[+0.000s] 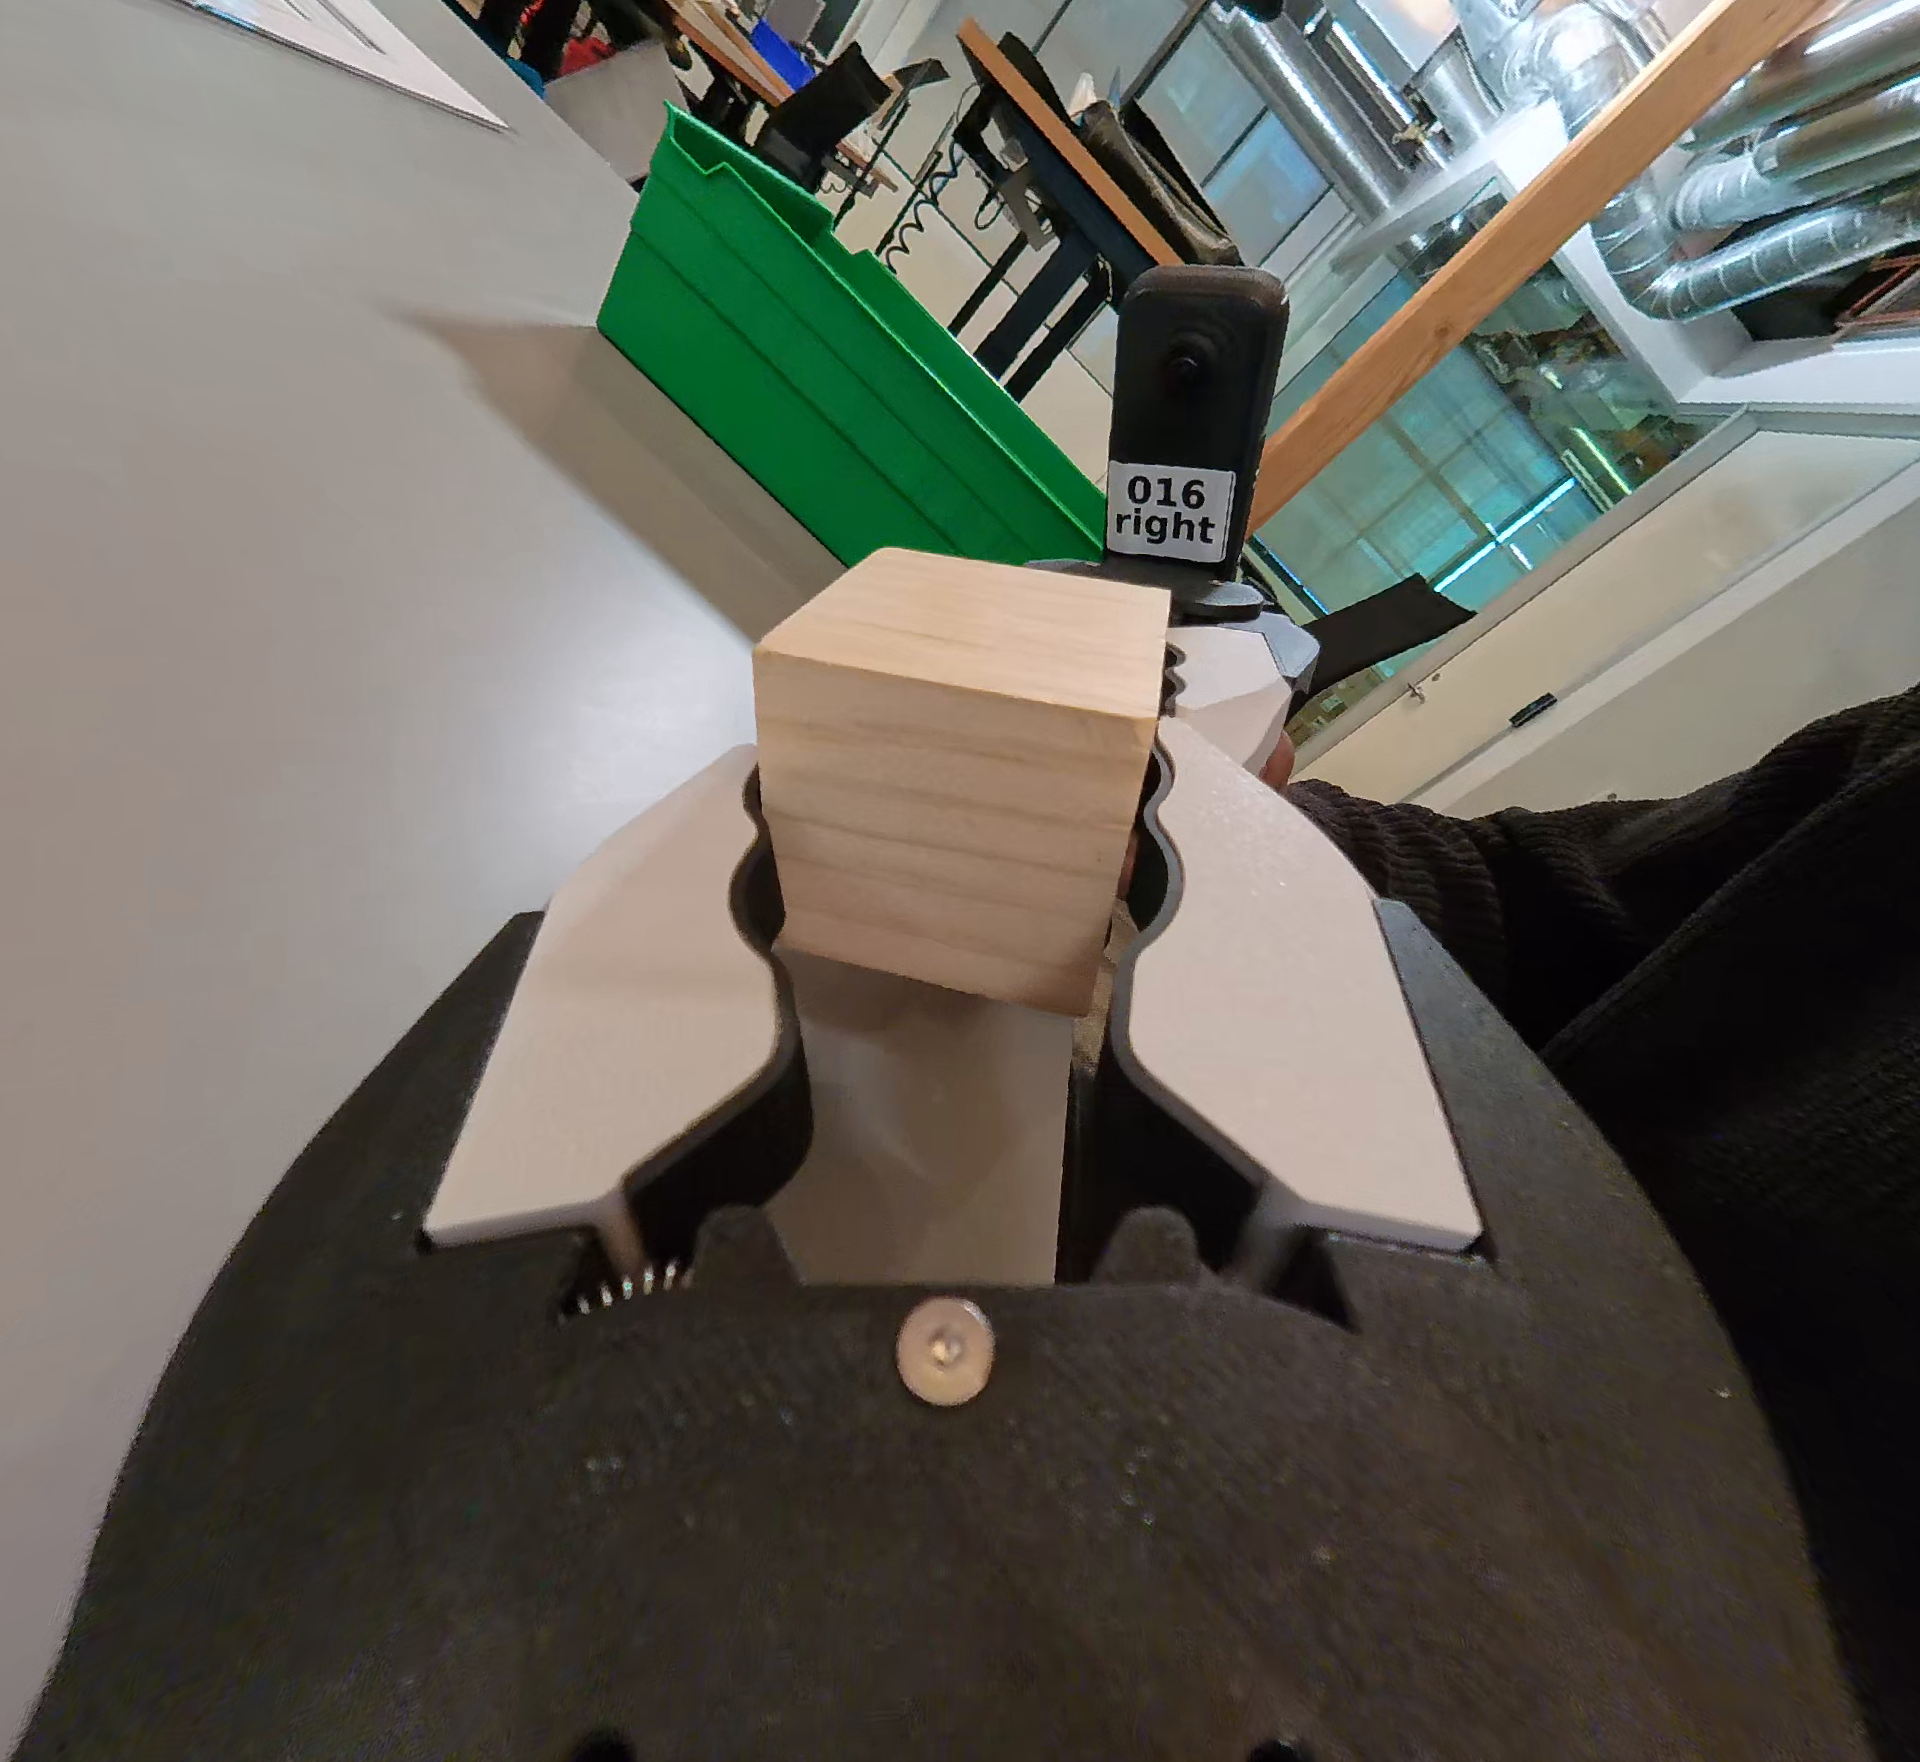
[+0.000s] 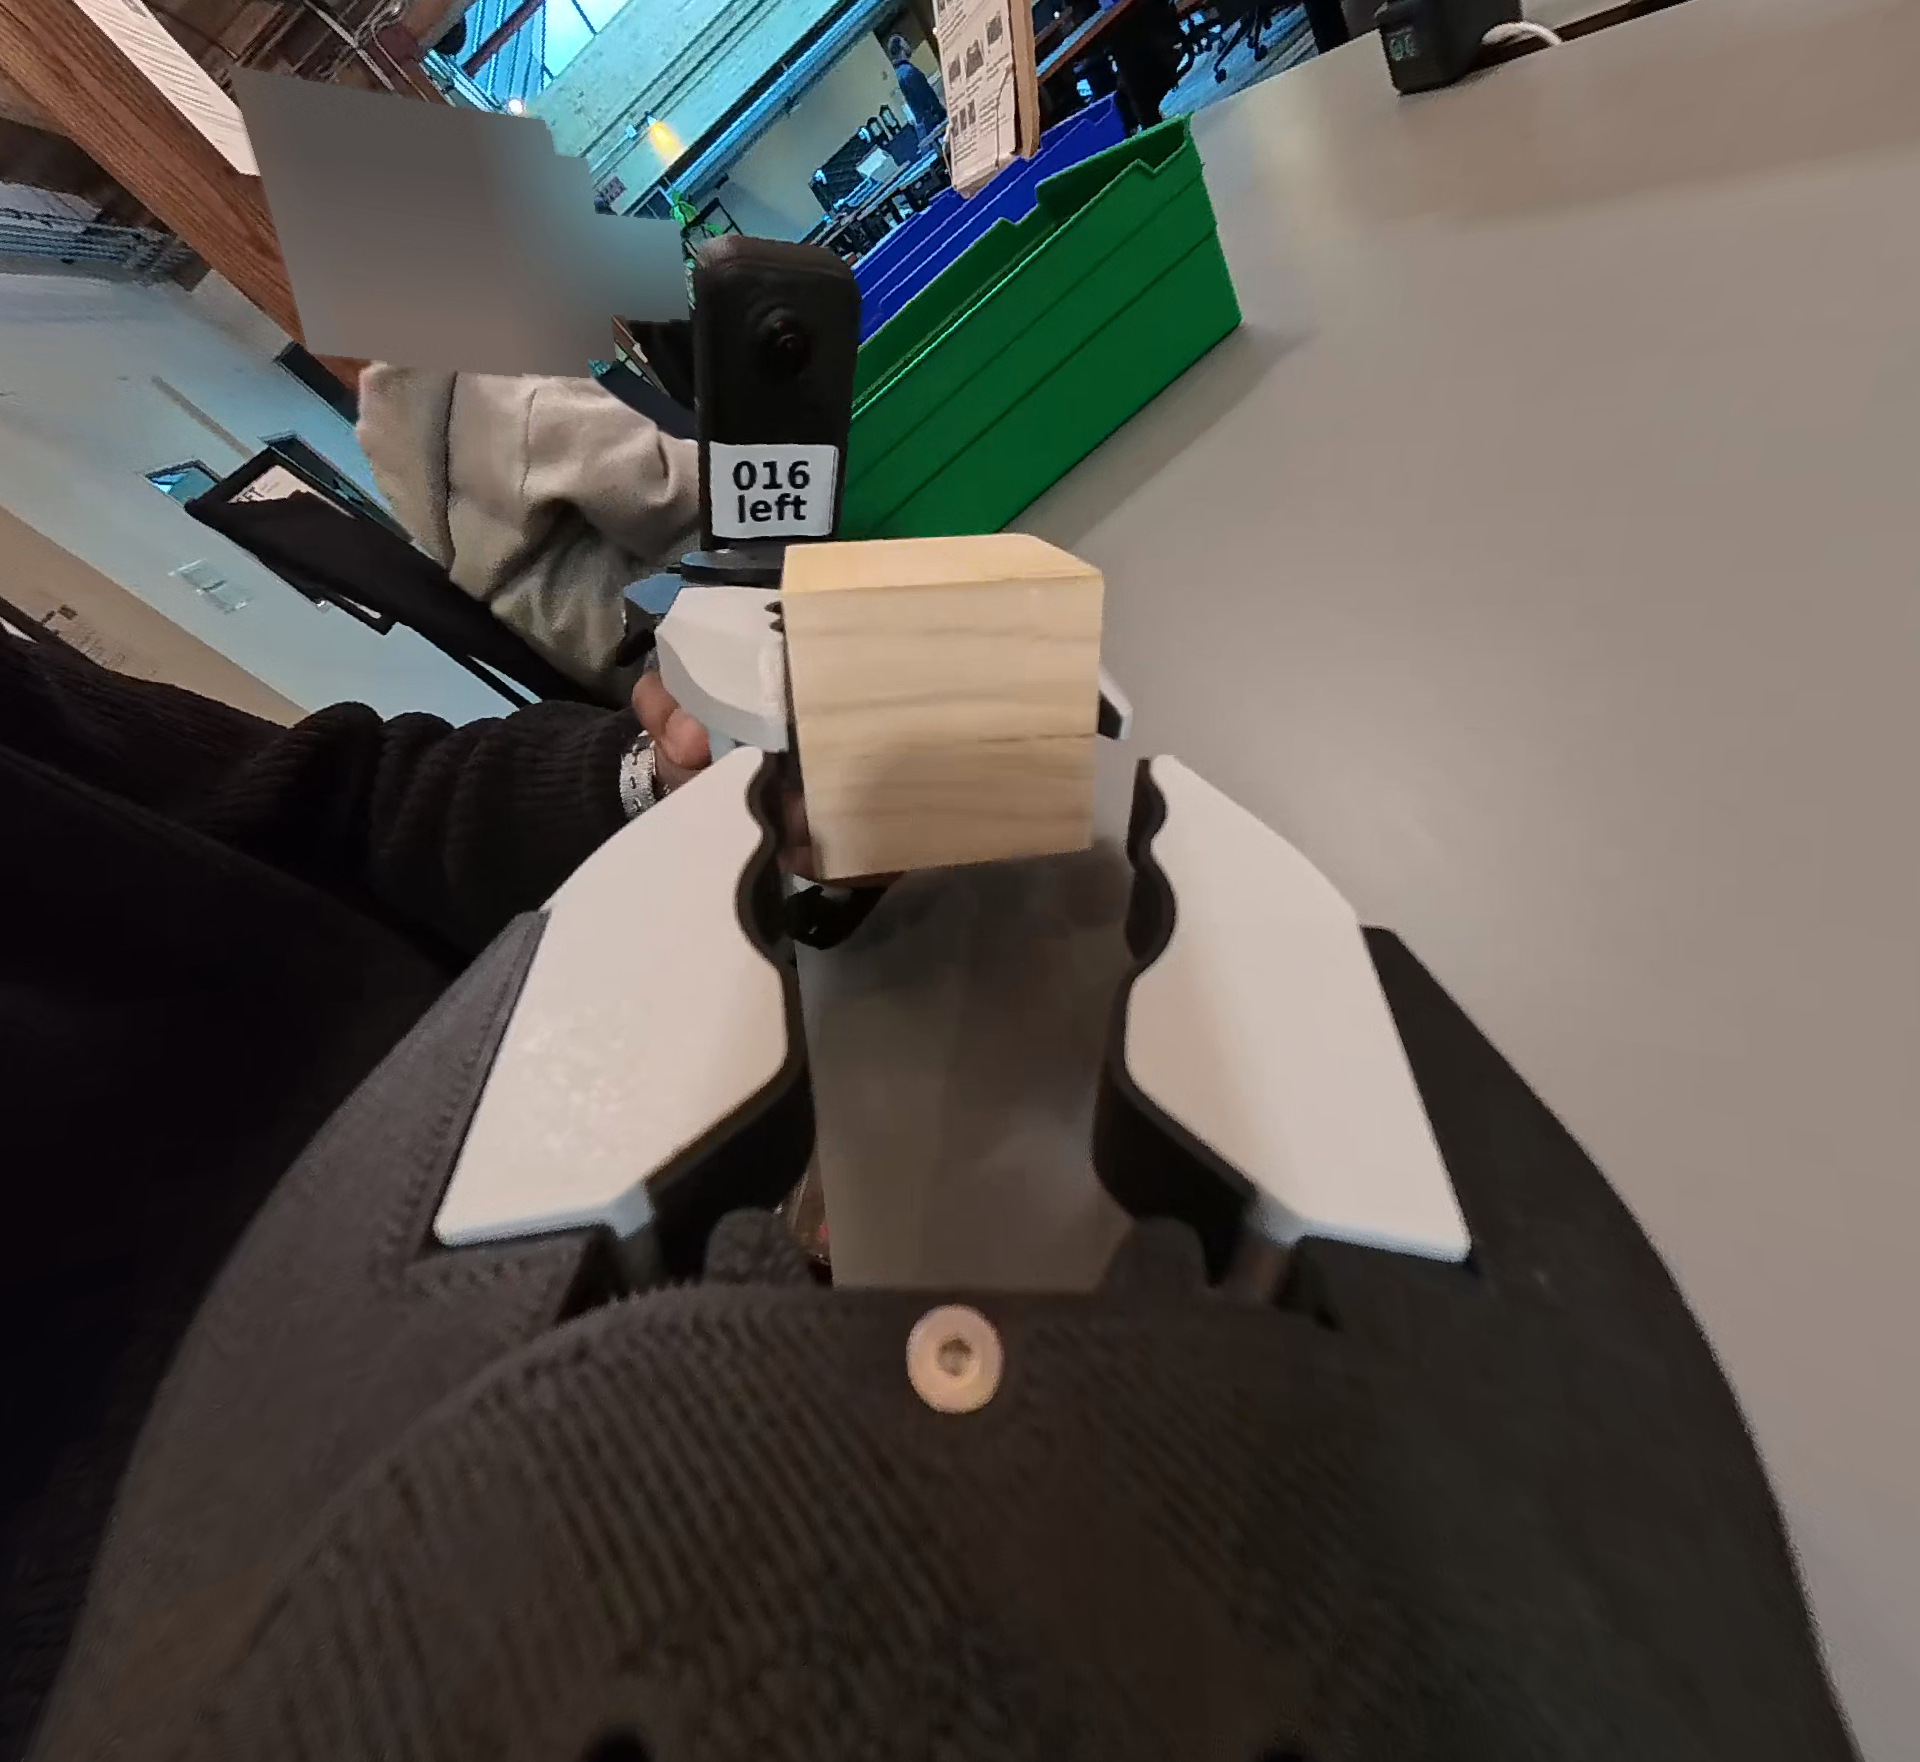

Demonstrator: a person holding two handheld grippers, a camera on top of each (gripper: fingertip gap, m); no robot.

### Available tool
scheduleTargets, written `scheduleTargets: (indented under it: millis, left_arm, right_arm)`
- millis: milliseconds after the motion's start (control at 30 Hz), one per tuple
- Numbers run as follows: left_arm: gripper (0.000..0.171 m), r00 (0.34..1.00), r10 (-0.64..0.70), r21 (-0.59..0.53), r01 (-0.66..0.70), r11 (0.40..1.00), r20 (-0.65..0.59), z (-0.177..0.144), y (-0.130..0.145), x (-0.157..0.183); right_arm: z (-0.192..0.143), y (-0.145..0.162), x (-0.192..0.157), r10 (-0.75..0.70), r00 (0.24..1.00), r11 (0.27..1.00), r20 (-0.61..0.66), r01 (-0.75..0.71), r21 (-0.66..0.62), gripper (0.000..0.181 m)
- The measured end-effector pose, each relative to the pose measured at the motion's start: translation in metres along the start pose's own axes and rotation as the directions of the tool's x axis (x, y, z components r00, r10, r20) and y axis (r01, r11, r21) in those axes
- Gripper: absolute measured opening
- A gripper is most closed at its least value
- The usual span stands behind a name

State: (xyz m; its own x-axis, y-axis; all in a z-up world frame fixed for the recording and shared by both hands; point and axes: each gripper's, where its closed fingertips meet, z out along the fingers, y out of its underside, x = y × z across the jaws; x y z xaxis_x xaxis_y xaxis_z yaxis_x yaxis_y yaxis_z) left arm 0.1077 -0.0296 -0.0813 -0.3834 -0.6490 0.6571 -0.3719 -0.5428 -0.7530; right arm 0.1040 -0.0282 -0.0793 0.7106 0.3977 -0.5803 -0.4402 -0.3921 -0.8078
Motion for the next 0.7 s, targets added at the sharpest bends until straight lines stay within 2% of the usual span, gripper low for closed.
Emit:
scheduleTargets:
  millis: [333,700]
  left_arm:
    - [0.067,0.999,-0.046,-0.016,0.046,0.999,-0.016,0.0014,0.0037,0.0003]
    - [0.067,0.999,-0.035,-0.028,0.035,0.999,-0.010,0.0021,0.0050,0.0017]
  right_arm:
    - [0.0017,0.0035,-0.0041,0.017,1.000,1.000,0.023,-0.016,-0.018,0.061]
    - [0.0036,0.0078,-0.0051,0.001,1.000,0.999,0.020,-0.001,-0.041,0.062]
